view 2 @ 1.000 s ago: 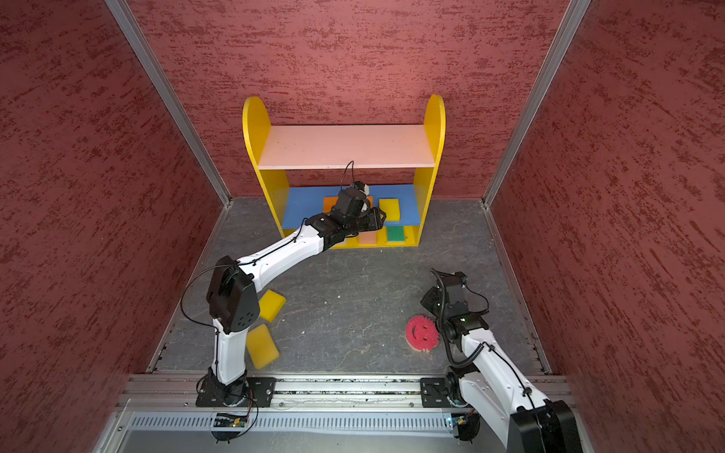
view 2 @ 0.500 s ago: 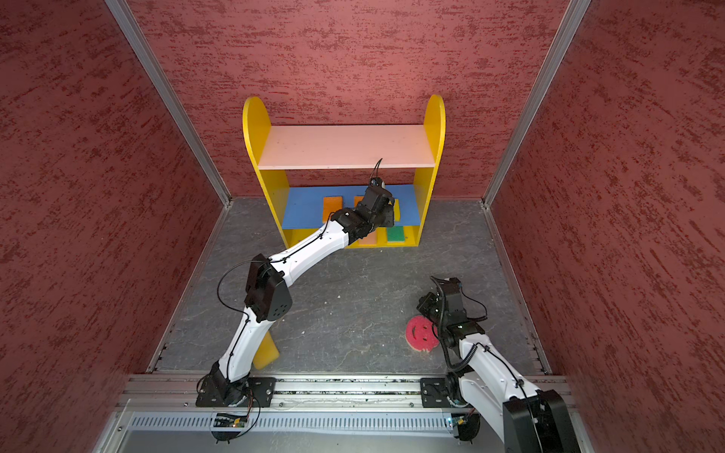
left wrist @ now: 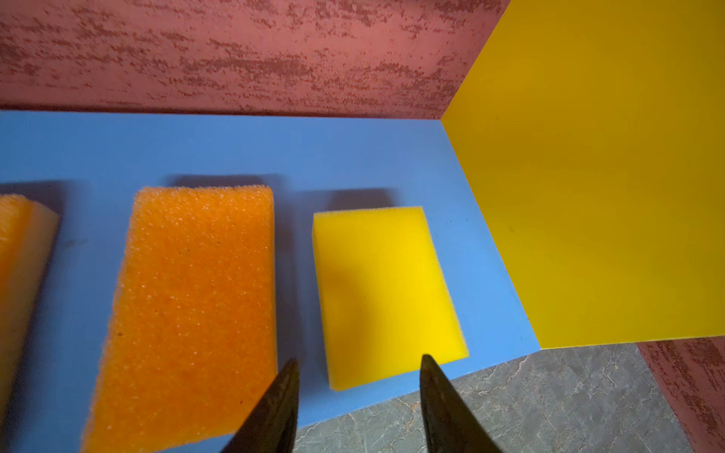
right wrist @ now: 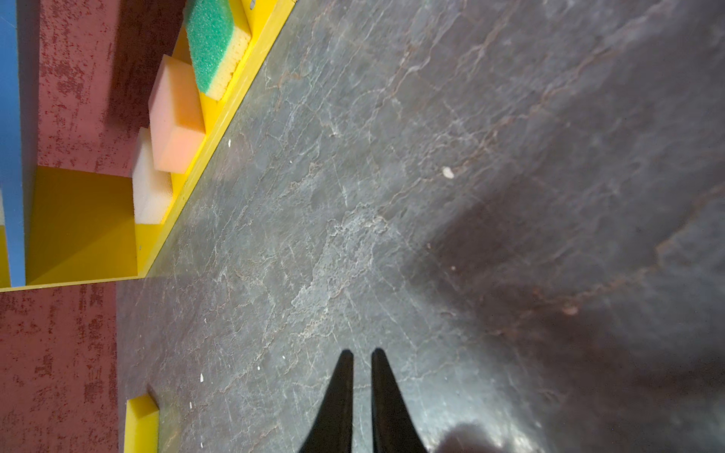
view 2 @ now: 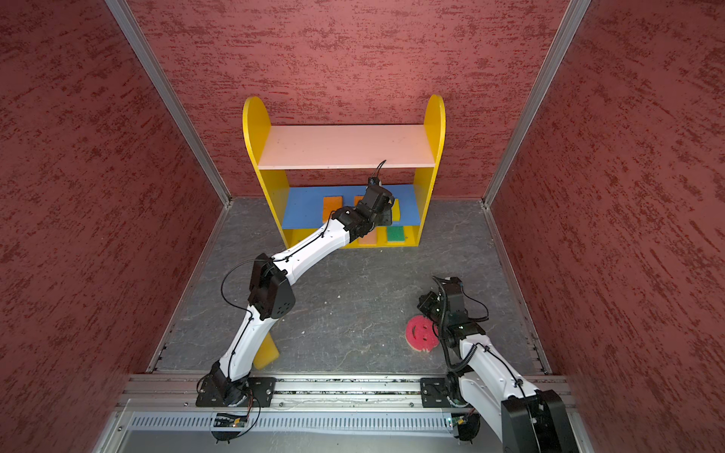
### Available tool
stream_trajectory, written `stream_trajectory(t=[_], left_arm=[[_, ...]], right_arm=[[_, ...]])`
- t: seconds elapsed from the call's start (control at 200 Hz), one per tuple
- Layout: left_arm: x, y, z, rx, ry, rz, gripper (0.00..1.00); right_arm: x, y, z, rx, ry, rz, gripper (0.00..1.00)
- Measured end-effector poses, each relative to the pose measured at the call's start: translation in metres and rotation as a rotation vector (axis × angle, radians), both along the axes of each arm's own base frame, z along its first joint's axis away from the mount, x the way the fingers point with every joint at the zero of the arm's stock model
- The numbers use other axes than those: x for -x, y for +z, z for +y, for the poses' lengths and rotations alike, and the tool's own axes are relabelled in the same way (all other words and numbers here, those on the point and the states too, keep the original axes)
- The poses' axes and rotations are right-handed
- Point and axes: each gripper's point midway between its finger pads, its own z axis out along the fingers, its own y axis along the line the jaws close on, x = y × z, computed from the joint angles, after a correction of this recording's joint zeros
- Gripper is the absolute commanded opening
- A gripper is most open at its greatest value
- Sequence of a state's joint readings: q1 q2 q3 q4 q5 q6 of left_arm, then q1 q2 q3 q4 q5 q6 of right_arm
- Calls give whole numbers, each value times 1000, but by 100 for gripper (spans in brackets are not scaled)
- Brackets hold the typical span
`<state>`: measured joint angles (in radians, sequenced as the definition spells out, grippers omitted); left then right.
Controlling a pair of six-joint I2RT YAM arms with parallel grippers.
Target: Place and organize the cleaning sponges onto the shelf
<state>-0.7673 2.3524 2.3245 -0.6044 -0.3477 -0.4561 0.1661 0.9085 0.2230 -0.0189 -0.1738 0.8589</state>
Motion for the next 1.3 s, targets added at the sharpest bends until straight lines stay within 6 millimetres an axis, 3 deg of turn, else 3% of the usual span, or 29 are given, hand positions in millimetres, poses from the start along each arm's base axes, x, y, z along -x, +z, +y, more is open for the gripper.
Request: stream_trajectory(t=[0.15,0.721,1.012,1.297], left_arm=[[-1,-15,-4,9,-15,33,49],[-6,-9,-13,80,-30,29,42],[-9,-24,-18,76,-34,45,42],[-10,-23,-17,81,-31,43,45]], right_arm=[[-1,5,-1,-6,-6,-22,13],[3,-2,-9,-5,-28,-6,13],[3,-3,-11,-10,-34,-2,13],[4,-8,-12,-14,-36,21,13]])
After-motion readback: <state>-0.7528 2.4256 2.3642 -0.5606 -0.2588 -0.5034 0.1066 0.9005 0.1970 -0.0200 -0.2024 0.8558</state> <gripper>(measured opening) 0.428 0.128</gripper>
